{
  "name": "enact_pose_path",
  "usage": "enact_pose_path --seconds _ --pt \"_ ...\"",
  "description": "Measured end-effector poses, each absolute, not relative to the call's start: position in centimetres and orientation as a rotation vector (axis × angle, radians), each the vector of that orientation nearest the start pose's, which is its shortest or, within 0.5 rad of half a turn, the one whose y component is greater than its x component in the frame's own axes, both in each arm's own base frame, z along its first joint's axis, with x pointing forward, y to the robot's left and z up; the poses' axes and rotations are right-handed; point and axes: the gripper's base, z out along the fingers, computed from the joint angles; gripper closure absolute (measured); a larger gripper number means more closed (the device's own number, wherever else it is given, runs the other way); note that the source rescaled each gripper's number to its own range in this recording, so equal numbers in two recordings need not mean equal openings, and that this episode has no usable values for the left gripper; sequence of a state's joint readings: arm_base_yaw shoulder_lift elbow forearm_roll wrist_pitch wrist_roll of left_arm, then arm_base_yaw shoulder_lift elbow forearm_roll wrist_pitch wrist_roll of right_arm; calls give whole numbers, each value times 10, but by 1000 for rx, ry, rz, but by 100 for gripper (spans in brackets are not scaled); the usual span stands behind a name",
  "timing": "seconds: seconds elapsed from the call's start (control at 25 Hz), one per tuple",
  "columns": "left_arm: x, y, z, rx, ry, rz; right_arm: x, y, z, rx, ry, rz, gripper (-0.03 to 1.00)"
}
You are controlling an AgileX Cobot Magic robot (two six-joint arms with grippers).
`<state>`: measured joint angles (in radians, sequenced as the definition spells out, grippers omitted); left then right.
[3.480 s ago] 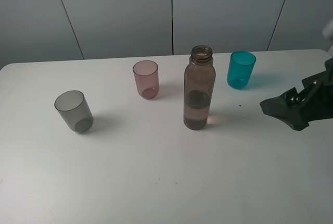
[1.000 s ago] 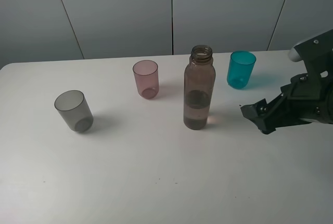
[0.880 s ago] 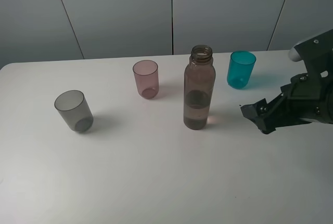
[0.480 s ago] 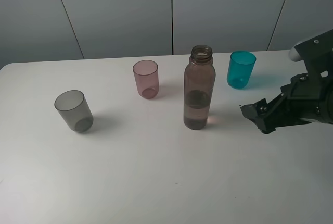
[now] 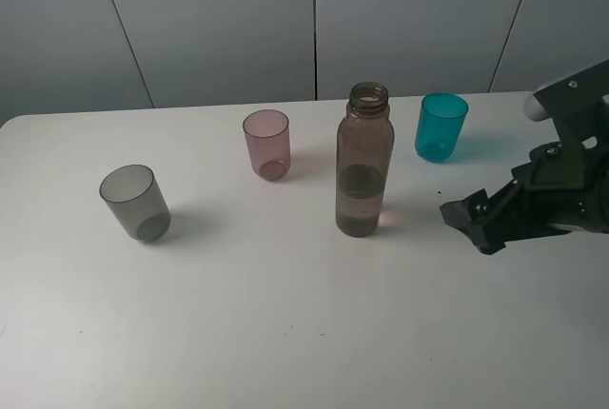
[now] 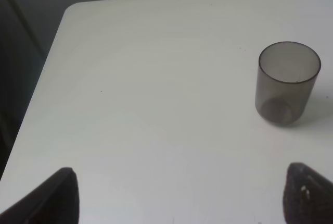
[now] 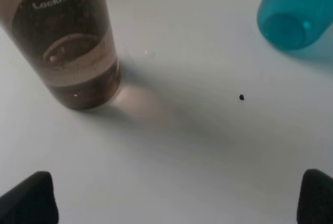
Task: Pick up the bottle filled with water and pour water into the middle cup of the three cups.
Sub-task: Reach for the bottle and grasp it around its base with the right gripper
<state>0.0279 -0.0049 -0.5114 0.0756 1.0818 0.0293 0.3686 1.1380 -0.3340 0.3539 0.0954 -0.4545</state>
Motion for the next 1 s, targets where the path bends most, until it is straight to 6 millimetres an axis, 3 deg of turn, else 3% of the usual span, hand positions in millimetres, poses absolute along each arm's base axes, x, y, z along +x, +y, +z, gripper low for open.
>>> enact_pose_path --seconds 0.32,0.48,0.8,1.0 --pt "-8 6 279 -4 2049 126 169 68 176 -580 2332 156 -3" --pt "-8 6 279 -4 2049 126 175 69 163 -623 2371 122 -3" --pt "-8 6 279 -4 2049 126 175 103 149 -793 2282 150 -3" --pt "-8 6 279 -4 2049 126 178 112 140 -827 2248 153 -3"
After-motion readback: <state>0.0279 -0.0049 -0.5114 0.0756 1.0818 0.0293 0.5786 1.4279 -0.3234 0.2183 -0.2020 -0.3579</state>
